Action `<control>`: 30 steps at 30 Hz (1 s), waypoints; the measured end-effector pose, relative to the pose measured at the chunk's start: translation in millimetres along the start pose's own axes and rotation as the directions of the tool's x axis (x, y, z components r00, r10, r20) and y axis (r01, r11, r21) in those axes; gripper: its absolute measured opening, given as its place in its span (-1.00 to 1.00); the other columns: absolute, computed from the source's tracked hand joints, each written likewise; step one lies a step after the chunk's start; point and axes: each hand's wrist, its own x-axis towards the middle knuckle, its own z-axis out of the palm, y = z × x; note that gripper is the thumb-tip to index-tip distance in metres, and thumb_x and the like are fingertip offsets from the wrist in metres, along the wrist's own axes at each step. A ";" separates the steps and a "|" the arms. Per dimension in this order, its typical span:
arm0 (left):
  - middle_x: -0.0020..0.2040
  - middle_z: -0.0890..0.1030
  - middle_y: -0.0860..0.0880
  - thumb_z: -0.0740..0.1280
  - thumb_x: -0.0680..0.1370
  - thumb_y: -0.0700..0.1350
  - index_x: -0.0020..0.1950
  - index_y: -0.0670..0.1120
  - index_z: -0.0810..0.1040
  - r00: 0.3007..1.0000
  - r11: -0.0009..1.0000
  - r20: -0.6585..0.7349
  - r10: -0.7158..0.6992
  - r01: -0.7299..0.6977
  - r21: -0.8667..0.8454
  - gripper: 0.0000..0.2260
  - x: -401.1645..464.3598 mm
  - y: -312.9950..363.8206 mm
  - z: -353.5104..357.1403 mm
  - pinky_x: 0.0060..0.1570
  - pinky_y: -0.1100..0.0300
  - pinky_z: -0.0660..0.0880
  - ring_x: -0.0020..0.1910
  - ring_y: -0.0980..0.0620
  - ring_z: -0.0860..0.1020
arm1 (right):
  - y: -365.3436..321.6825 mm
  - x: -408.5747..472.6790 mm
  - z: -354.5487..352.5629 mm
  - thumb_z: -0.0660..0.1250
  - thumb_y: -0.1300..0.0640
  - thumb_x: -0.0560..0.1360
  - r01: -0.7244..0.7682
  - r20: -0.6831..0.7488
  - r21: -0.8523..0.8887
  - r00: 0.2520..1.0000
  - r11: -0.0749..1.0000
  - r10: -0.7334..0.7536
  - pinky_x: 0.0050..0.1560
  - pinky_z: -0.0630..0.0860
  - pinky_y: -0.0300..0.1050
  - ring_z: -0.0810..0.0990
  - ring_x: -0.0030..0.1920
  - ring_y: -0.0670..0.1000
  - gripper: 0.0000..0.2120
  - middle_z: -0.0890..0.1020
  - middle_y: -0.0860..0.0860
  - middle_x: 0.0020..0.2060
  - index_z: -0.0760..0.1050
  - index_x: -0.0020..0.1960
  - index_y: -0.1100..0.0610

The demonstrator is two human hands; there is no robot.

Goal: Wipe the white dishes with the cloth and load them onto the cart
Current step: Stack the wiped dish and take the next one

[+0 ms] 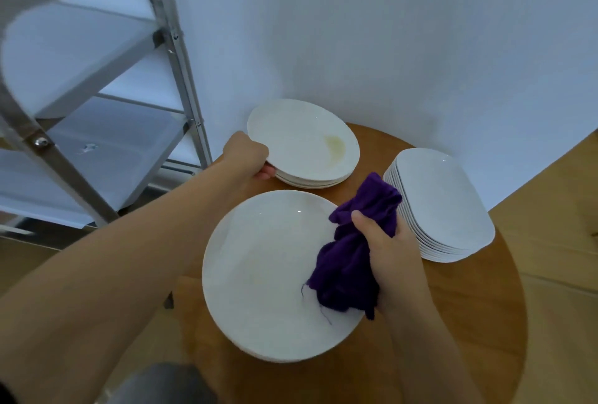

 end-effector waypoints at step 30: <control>0.02 0.67 -0.15 0.29 0.55 -0.11 0.22 0.00 0.48 0.893 0.410 0.447 0.049 0.390 -0.825 -0.76 -271.2 -95.7 -45.9 -0.26 -0.14 0.59 -0.06 -0.22 0.65 | 22.8 -185.9 -75.5 0.37 0.33 0.35 -0.108 -0.084 0.275 0.987 0.955 0.136 -0.30 0.51 -0.04 0.61 -0.08 0.19 -0.66 0.65 0.14 -0.06 0.51 0.08 0.08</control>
